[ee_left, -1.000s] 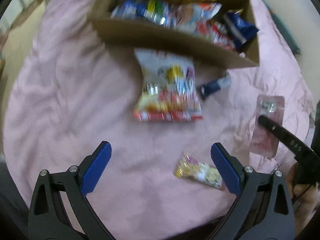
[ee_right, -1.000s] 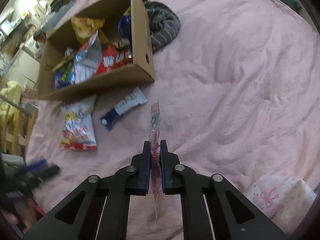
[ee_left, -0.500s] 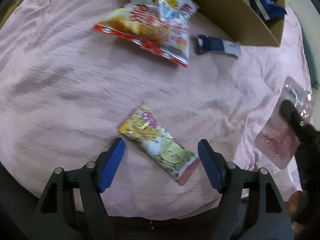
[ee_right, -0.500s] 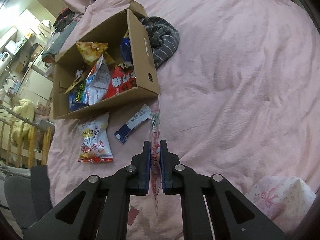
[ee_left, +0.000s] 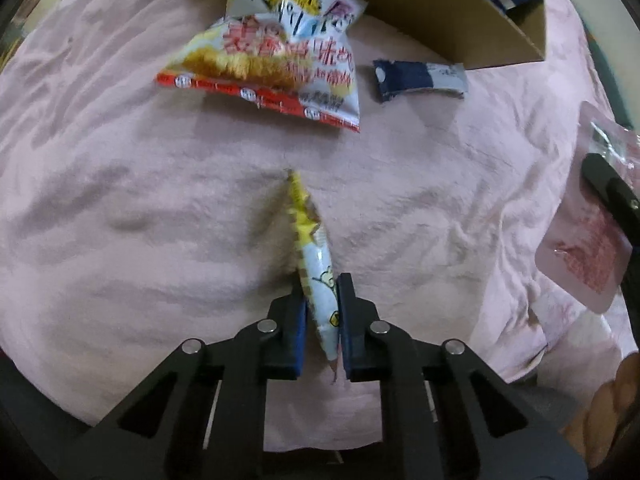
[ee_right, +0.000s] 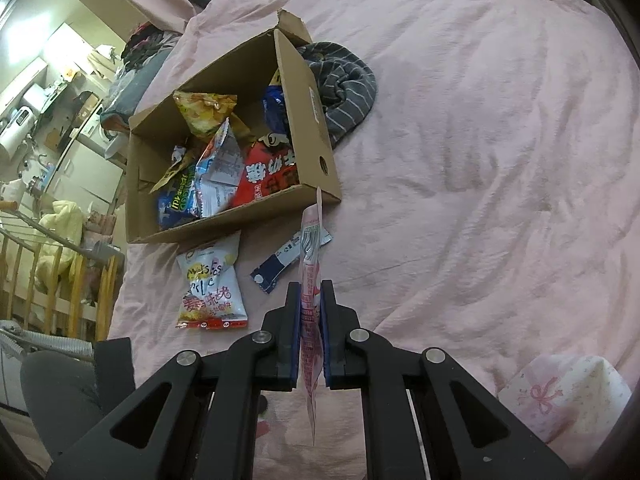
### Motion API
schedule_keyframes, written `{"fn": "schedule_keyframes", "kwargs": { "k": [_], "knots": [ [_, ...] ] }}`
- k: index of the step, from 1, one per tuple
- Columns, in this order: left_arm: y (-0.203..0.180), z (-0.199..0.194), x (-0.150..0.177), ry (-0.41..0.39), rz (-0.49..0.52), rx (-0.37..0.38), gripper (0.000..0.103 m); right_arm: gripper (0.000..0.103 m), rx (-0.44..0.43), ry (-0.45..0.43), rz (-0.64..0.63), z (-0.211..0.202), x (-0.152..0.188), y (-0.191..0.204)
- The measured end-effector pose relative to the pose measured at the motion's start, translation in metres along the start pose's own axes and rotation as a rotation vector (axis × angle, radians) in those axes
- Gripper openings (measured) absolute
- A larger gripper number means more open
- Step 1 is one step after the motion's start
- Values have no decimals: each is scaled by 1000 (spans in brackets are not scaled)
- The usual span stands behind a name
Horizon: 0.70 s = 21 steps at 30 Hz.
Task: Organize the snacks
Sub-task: 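Carry both packets over the box and open both tools to drop them inside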
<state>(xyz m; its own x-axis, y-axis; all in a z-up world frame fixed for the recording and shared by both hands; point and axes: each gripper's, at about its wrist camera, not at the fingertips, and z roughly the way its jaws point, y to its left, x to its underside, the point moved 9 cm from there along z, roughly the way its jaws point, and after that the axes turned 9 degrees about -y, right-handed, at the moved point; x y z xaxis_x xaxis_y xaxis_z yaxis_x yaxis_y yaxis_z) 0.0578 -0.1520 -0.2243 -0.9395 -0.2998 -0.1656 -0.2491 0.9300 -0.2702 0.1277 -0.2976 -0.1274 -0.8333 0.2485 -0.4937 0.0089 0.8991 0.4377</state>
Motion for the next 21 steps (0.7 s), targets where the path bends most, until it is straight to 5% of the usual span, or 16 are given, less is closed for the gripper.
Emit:
{"fn": "schedule_keyframes", "kwargs": {
  "k": [15,21],
  "knots": [
    [84,-85,-99,-250,98,-87,9,9,-14,13,-76,13,3,30],
    [91,-114,-144,-340,139,-63,9,9,-35,-66,-137,7,-8,55]
  ]
}}
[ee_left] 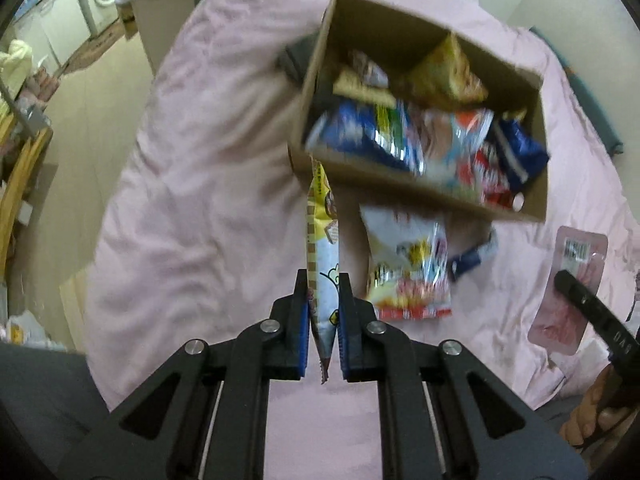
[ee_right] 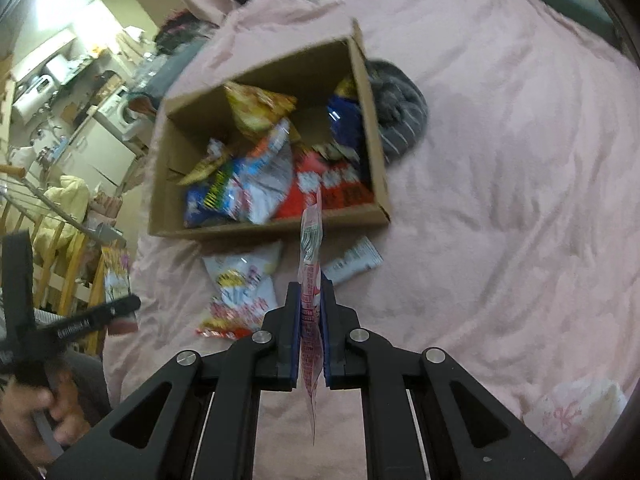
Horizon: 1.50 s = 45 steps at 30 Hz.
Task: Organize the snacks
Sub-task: 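Carry both packets over the box and open both tools to drop them inside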
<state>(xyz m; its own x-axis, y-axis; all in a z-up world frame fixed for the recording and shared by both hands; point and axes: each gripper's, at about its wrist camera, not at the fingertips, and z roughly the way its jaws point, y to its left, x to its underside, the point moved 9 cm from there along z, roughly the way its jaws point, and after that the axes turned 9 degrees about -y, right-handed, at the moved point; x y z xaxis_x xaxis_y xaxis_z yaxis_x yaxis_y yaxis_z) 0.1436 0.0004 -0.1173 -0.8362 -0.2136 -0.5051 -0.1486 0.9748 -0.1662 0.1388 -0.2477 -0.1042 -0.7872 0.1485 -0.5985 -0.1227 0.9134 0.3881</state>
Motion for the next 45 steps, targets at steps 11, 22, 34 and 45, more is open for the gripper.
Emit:
{"fn": "schedule_keyframes", "kwargs": {
  "k": [11,22,34,45],
  "knots": [
    [-24,0,-72,-121,128,22,9,9,-9,-56,-25,14,-58,27],
    [-61,27,-118,-163,173,68,9,9,30,-109,-21,61,-104,24],
    [-77,62,-117,-181,270,43,9,9,28,-147,-56,82,-103,19],
    [-77,69,-120,-183,261,34,9,9,36,-128,-26,92,-104,9]
  ]
}}
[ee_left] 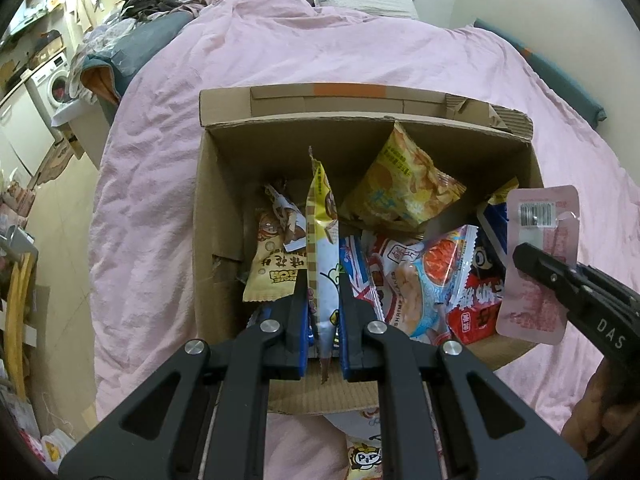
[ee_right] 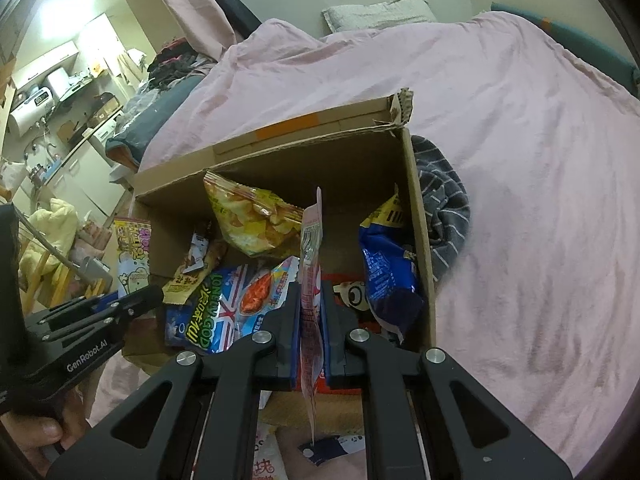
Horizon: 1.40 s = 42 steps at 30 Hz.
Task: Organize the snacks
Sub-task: 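Carry both packets over the box and open both tools to drop them inside, then withdraw both tools from the box toward the last two packets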
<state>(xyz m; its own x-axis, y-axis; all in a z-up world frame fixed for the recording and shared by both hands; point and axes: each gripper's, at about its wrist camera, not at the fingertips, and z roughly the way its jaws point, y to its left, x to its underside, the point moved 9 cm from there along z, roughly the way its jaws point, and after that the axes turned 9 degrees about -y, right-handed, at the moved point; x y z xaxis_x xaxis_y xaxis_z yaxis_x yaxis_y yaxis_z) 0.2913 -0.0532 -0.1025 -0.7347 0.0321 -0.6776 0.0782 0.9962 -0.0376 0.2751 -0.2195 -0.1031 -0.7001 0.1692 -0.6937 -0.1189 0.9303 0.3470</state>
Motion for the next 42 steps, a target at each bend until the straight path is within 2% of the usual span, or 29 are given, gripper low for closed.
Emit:
{"fn": "schedule_keyframes", "kwargs": {
  "k": [15,21,22,24,25,28,29,30,31,32,34,42],
  "knots": [
    [1,-2,-1,-18,-20,12,10,9,-27,-6,34,0,-1,-1],
    [-1,-4,-1,-13,-11,15,11,14,-47,-17,55,-3,-4,-1],
    [-1,-4,-1,-12,-13,20,14,14,-55,-22,55,-5,-5,0],
    [0,-6,-2,-20,-15,10,32,14,-62,-26,52,-6,-7,1],
    [1,-7,-3,-29,-20,8,44,18,-67,-32,54,-7,-8,2],
    [4,-10,-7,-47,-43,14,58,33,-72,-41,55,-9,-9,2],
    [4,-11,-7,-48,-49,18,63,50,-72,-43,58,-9,-10,2],
    [5,-11,-8,-50,-54,20,65,62,-75,-45,64,-9,-10,1],
    [6,-12,-9,-52,-60,21,71,78,-75,-50,71,-10,-11,0],
    [7,-12,-9,-54,-66,20,76,82,-76,-65,79,-12,-13,-1],
    [9,-13,-10,-58,-87,24,78,82,-74,-70,77,-15,-14,-1],
    [11,-17,-8,-58,-109,40,79,82,-76,-76,86,-19,-15,-2]
  ]
}}
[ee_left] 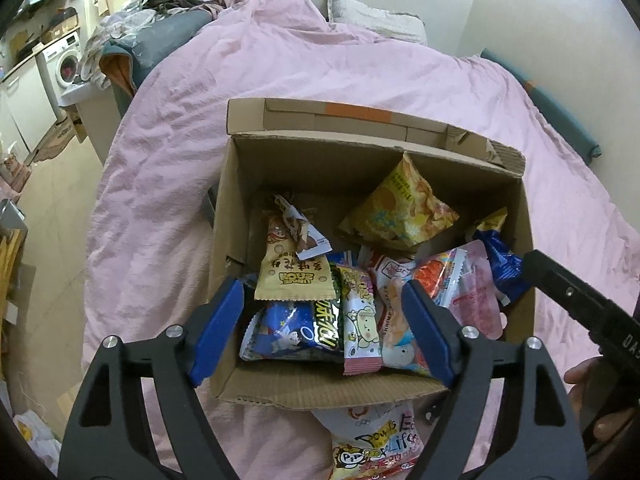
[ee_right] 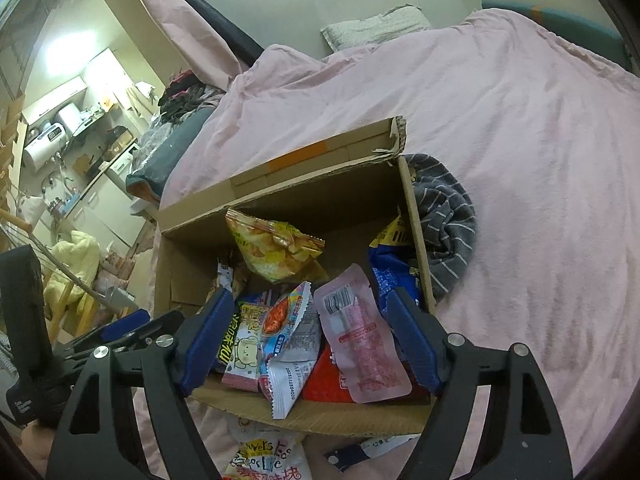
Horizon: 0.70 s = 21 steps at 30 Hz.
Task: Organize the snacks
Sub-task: 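Withdraw both tools from the box toward the last two packets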
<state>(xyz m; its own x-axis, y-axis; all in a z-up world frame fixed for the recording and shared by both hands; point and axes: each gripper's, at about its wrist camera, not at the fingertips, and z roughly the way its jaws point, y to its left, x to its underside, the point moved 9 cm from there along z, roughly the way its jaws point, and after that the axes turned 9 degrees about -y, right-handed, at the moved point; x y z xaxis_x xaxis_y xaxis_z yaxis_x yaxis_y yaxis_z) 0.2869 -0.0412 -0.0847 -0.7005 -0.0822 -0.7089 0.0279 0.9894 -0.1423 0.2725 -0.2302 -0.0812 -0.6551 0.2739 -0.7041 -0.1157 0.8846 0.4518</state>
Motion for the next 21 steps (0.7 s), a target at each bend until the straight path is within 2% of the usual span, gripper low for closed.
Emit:
{"fn": "schedule_keyframes", "kwargs": {
  "k": [6,8,11,14,21],
  "knots": [
    [5,-11,-7,-47,-34,12,79,84,-13,-11,-21,-4,0,5],
    [8,-13,-8,-57,-44,10,79,91,-11,-30,-52,-9,-1,10],
    [10,-17,-9,-66,-54,20,83,96,-17,-45,-71,-18,1,16],
    [8,-20,-6,-55,-54,44,83,96,-23,-36,-51,-25,5,17],
    [7,-36,0,-75,-27,36,84,97,-18,-32,-7,-43,13,18]
  ]
}}
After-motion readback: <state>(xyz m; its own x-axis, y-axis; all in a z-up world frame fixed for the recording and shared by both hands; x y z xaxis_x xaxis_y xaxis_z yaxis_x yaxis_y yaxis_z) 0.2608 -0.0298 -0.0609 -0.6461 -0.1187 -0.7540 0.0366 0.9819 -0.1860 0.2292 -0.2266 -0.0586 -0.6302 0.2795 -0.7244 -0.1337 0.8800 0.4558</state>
